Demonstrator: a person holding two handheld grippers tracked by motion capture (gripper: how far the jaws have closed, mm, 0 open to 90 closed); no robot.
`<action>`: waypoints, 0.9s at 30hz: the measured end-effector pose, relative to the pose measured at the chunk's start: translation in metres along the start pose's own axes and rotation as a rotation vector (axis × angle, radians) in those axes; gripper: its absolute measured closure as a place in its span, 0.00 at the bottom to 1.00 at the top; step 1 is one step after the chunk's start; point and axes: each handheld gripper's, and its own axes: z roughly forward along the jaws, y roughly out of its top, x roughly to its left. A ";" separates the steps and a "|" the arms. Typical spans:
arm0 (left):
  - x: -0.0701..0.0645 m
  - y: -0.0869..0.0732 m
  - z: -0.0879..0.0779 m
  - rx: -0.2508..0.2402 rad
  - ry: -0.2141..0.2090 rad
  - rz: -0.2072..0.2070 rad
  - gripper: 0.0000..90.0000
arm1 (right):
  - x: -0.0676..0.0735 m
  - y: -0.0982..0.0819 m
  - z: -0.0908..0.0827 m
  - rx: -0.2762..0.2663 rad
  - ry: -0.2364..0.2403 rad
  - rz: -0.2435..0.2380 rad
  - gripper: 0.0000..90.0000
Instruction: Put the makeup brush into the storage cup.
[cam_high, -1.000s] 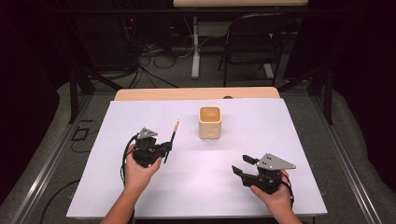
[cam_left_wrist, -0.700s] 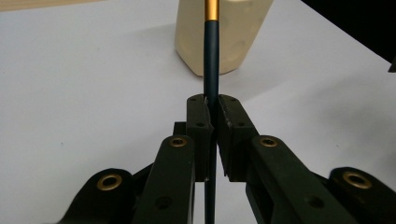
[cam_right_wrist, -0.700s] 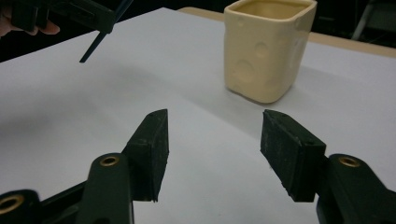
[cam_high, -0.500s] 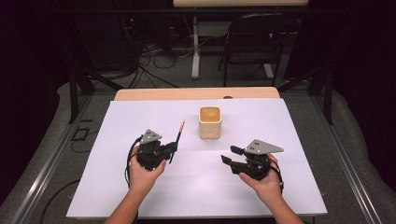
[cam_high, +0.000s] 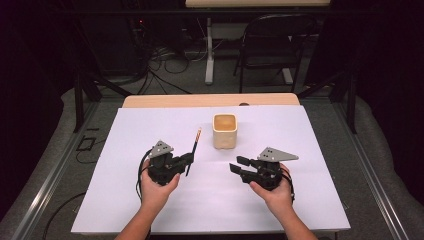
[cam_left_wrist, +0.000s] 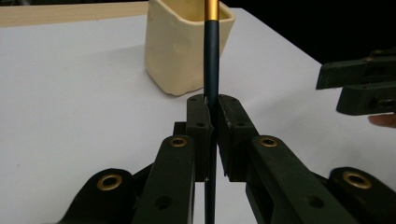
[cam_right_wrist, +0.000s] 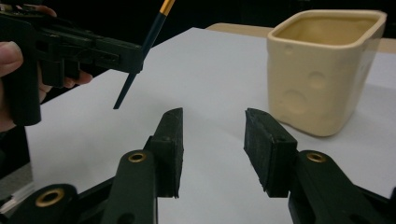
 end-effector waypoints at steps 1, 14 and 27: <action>-0.001 0.000 0.000 -0.004 -0.006 -0.003 0.93 | 0.000 -0.001 0.000 -0.003 0.011 0.012 0.64; -0.024 -0.013 0.018 0.011 -0.128 -0.008 0.93 | 0.000 -0.005 -0.003 -0.062 0.131 0.169 0.69; -0.042 -0.021 0.028 0.051 -0.182 0.022 0.93 | -0.010 -0.013 -0.002 -0.098 0.206 0.341 0.75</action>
